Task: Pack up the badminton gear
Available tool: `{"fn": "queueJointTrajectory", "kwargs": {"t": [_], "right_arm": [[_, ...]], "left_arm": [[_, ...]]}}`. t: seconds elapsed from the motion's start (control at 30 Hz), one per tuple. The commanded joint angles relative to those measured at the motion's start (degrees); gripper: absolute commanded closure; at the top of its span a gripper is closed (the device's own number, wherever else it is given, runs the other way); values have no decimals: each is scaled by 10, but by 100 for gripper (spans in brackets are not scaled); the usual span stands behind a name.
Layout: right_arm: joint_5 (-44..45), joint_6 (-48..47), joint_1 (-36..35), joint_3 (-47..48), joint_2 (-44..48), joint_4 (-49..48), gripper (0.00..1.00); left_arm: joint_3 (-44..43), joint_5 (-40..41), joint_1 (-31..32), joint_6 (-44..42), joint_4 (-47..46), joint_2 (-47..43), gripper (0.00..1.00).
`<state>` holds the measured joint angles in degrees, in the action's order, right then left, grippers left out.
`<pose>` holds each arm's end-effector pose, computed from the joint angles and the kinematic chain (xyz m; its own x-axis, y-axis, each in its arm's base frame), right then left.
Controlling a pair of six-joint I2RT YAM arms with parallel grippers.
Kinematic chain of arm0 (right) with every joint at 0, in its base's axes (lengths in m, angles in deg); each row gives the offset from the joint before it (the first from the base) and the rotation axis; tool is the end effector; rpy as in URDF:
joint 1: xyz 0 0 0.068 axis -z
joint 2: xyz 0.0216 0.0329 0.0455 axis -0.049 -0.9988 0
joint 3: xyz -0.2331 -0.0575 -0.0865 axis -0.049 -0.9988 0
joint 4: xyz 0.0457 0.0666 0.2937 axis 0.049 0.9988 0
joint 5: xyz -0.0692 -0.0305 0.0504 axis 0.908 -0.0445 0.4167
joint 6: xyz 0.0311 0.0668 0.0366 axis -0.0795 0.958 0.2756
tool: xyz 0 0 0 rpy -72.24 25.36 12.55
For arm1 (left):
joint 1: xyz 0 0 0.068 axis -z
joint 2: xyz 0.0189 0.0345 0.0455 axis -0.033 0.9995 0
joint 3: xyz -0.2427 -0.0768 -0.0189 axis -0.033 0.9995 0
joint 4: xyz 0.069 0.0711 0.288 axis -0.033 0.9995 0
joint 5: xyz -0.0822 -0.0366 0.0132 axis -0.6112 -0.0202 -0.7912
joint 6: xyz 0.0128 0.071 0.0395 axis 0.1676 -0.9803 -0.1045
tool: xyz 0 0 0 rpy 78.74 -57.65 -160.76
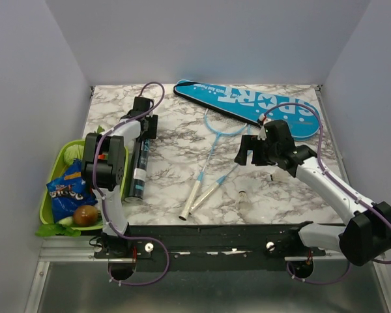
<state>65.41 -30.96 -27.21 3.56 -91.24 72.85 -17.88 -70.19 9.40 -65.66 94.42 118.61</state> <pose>0.3011 0.1461 0.2106 -0.7858 0.0375 -0.6174 -0.2173 0.9178 0.3324 0.4753 -0.0501 0.0989 -0.7903 0.0439 -0.6112 -0.0231 0.9946 0.1012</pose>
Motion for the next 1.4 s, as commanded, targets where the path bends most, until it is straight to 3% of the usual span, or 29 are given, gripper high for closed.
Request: {"fn": "queueJointTrajectory", "kwargs": {"t": [0.0,0.23,0.6,0.93,1.13,1.37], "right_arm": [[-18,10,0,-6,21,7,0],[-21,3,0,16,35,36,0],[-29,-9,0,66,104,77,0],[-47,-26,1,108,184,176,0],[-116,-45,0,122,223,205,0],[-254,-61,1,129,225,182,3]], "left_arm": [[16,-16,3,6,-12,-58,60],[45,-46,37,9,1,-160,83],[173,-91,192,-25,-2,-374,87],[266,-206,243,-73,27,-578,88],[319,-317,276,-74,11,-610,86],[349,-310,340,-74,-18,-620,86]]}}
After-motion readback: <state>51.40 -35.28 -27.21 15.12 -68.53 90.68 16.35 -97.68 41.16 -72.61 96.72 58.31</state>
